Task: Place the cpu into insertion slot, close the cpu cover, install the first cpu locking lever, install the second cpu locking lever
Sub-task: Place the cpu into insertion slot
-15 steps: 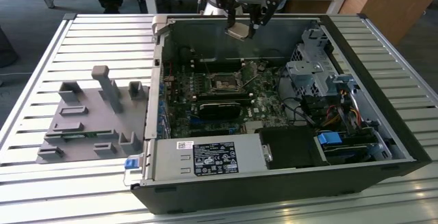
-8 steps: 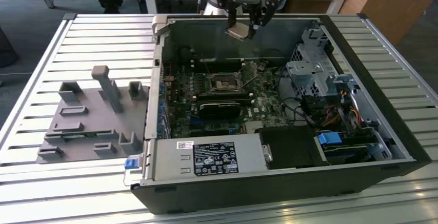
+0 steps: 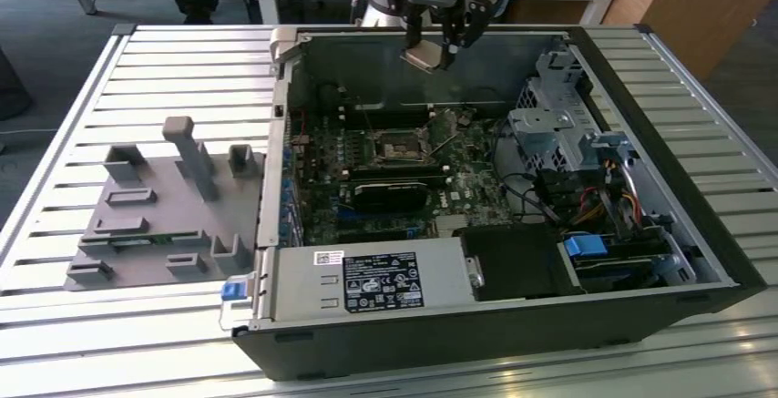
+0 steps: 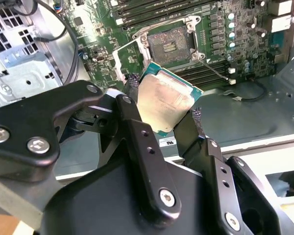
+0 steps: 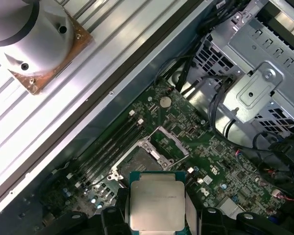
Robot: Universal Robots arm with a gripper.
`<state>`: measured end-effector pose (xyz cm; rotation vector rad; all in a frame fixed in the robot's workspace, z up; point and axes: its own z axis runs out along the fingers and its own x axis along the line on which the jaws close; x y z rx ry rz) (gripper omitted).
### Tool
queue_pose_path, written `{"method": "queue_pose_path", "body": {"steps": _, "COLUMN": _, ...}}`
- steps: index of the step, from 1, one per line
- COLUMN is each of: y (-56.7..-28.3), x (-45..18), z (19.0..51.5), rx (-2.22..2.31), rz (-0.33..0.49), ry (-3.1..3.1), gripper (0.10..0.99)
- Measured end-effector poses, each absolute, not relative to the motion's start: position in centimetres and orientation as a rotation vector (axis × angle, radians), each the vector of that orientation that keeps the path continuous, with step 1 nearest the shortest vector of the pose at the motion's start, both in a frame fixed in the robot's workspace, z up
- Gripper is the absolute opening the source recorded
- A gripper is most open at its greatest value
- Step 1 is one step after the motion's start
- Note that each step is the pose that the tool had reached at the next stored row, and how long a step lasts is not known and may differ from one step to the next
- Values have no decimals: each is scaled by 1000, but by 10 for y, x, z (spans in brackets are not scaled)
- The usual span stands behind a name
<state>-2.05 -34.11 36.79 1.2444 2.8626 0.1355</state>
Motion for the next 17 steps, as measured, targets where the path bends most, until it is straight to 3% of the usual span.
{"method": "queue_pose_path", "body": {"steps": 17, "y": -341, "x": -20, "z": 368, "rx": 1427, "rz": 133, "ry": 2770, "gripper": 537}}
